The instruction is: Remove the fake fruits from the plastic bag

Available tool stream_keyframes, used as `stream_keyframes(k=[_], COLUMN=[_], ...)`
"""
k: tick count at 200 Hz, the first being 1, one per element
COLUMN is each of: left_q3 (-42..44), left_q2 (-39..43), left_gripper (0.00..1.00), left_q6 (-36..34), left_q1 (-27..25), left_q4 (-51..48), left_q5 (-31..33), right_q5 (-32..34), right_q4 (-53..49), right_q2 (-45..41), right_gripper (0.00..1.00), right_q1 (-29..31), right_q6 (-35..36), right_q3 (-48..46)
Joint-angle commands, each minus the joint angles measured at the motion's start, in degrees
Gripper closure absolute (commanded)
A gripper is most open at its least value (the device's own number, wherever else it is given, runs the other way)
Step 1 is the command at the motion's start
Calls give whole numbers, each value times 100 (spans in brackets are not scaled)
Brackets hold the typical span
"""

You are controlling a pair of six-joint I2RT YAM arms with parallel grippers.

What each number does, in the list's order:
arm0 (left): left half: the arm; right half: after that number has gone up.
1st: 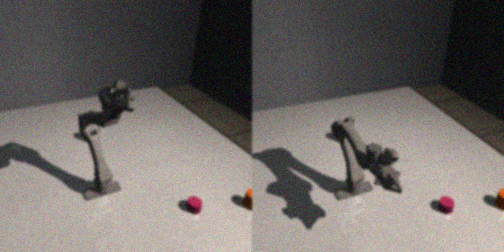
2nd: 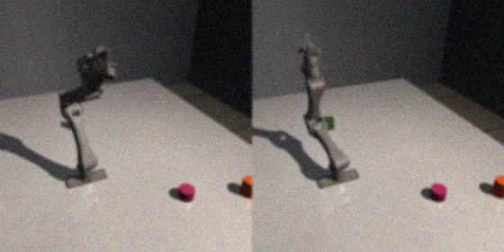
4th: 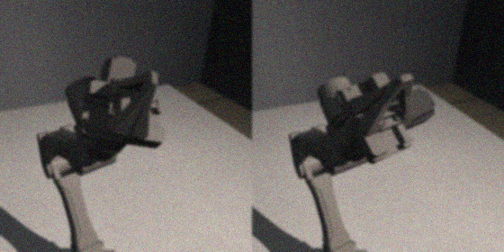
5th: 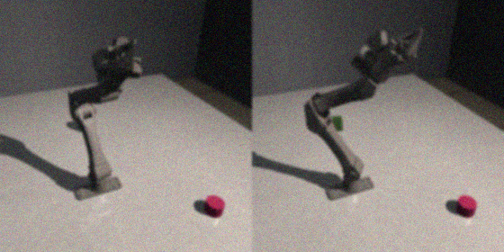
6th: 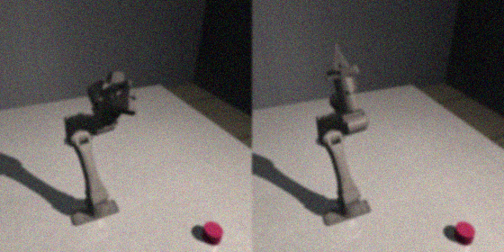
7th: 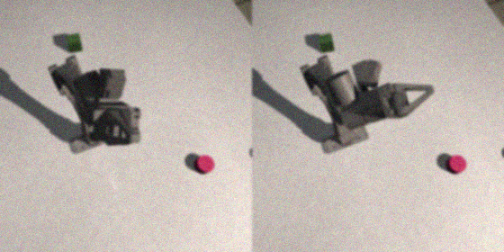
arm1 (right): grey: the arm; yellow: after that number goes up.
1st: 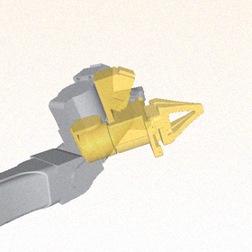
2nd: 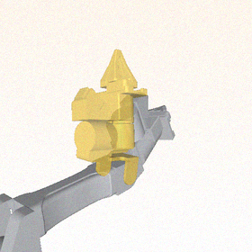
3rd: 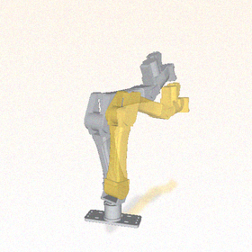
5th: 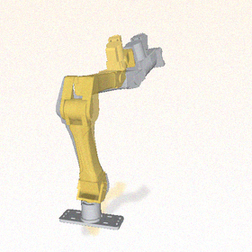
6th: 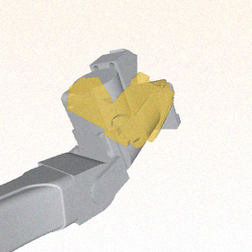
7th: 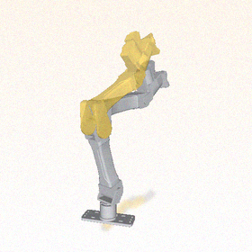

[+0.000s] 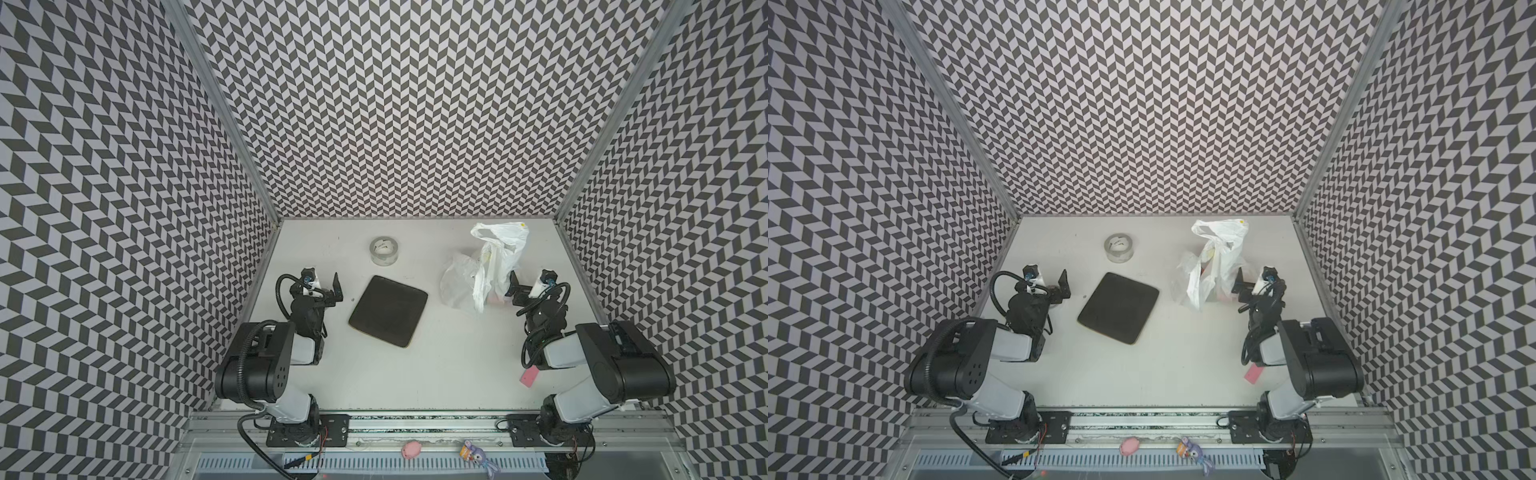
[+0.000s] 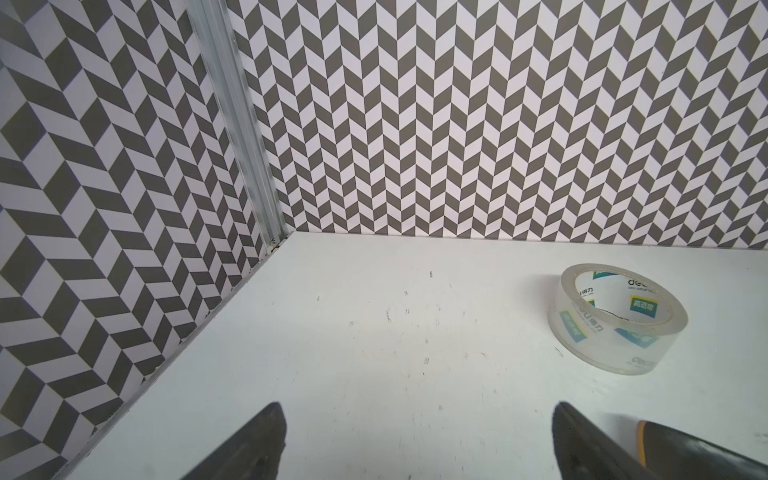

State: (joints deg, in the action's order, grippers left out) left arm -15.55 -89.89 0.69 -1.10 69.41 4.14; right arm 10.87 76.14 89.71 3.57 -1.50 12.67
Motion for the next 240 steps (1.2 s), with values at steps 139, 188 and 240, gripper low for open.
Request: stream_keyframes(k=[139, 188, 240], left_q3=[94, 69, -427], left_q2=[76, 490, 1907], left_gripper=[0, 0, 0], left_q6=[-51, -69, 55], left_q1=[22, 49, 33], left_q4=[214, -104, -1921], left_q5=[-53, -181, -598], right_q5=[-17, 387, 746], right_q4=[-162, -425, -2160], right_q2=[-73, -344, -2122], right_gripper=[0, 0, 1], right_q1=[-6, -6, -5], right_q6=[3, -149, -562], right_q3=[146, 240, 269])
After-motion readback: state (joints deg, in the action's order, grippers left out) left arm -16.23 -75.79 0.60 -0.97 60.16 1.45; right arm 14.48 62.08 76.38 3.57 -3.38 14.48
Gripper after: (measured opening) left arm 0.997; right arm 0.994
